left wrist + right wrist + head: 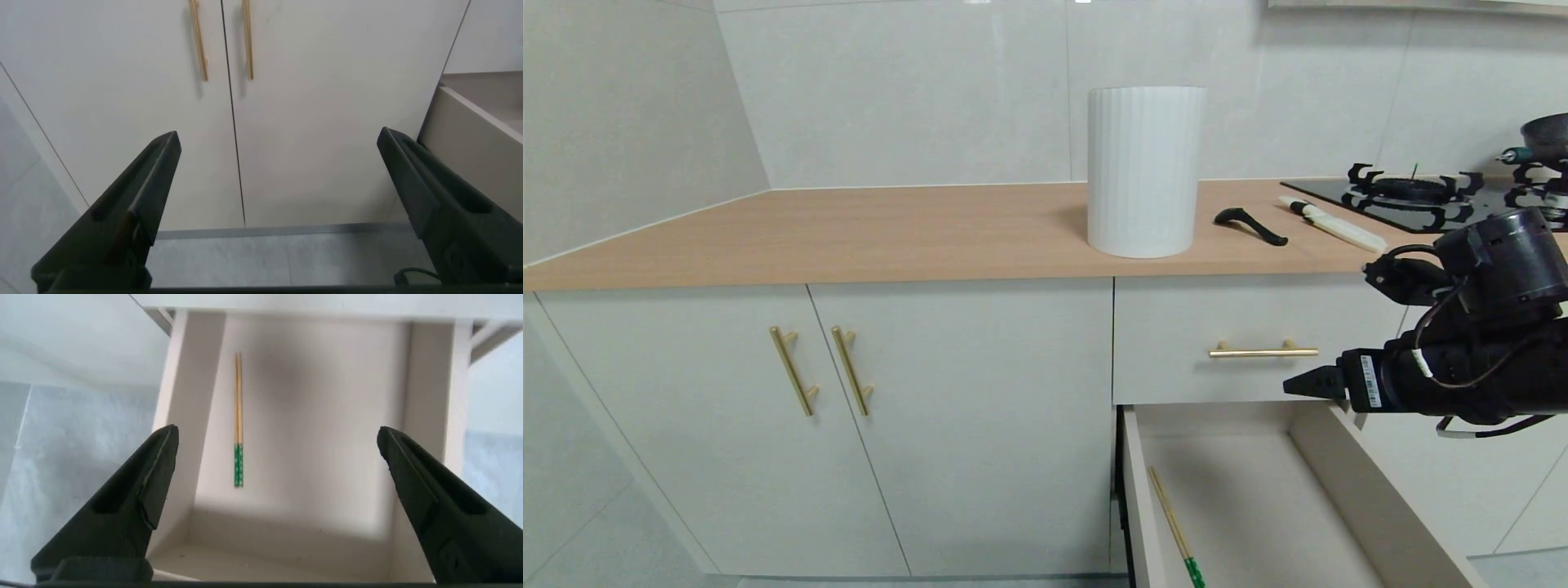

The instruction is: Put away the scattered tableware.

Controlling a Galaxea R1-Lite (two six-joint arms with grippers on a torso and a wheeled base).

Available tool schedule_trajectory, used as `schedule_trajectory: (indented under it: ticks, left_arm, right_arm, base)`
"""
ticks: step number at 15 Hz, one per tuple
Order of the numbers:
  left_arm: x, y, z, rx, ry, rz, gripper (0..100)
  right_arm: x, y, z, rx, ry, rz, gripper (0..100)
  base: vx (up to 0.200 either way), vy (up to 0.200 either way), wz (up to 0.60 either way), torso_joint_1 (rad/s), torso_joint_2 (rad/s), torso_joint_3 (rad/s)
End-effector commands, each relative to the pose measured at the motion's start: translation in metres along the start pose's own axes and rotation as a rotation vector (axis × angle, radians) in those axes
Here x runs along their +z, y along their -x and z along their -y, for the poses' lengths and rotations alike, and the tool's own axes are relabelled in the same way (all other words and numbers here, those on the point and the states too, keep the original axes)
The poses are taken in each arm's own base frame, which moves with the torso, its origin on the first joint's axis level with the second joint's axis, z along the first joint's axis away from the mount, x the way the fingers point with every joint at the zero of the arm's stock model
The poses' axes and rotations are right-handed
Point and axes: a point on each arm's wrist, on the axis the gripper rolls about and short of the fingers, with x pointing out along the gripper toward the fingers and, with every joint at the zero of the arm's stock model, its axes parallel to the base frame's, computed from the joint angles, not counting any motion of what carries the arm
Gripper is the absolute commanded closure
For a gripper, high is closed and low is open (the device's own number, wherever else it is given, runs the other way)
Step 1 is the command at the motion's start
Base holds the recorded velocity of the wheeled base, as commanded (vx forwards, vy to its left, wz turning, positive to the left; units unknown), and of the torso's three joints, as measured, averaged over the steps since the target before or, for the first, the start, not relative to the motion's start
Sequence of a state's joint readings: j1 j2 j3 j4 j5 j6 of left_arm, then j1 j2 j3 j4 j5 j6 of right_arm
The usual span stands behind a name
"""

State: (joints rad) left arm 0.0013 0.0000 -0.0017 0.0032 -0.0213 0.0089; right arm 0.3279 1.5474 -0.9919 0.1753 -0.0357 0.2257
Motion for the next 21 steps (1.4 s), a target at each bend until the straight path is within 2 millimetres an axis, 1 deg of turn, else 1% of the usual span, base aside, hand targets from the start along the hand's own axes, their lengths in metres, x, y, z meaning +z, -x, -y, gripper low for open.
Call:
schedule_trajectory:
  ticks: [1,3,16,18,19,21]
  left_arm:
    - [0.0,0.0,0.0,0.0,0.001,0.0,0]
    - [0.0,0.0,0.0,0.0,0.0,0.0,0]
    - [0.0,0.0,0.0,0.0,0.0,0.0,0]
    - [0.0,0.0,0.0,0.0,0.0,0.0,0]
    - [0.0,0.0,0.0,0.0,0.0,0.0,0]
    - [0.0,0.0,0.0,0.0,0.0,0.0,0]
  right_arm:
    - [-0.003,0.001,0.001,-0.002,0.007,0.001,0]
    - [-0.004,0.0,0.001,-0.003,0.008,-0.002,0]
    - [-0.005,-0.001,0.0,-0.002,0.012,-0.007,0]
    - [-0.004,-0.002,0.0,-0.002,0.013,-0.002,0]
    - [-0.003,-0.004,0.0,-0.002,0.025,0.007,0]
    - [-0.003,-0.014,-0.001,0.001,0.045,0.021,0]
  base:
    - [0.0,0.0,0.0,0.085,-0.32,-0.232]
    - [0.0,0.0,0.0,0.054,-0.19,-0.278]
    - [0.0,0.0,0.0,0.191,-0.5,-0.285]
    - [0.0,0.0,0.0,0.142,-0.33,-0.188]
    - [0.0,0.0,0.0,0.061,-0.12,-0.076]
    - [0.0,0.0,0.0,0.016,-0.04,-0.018]
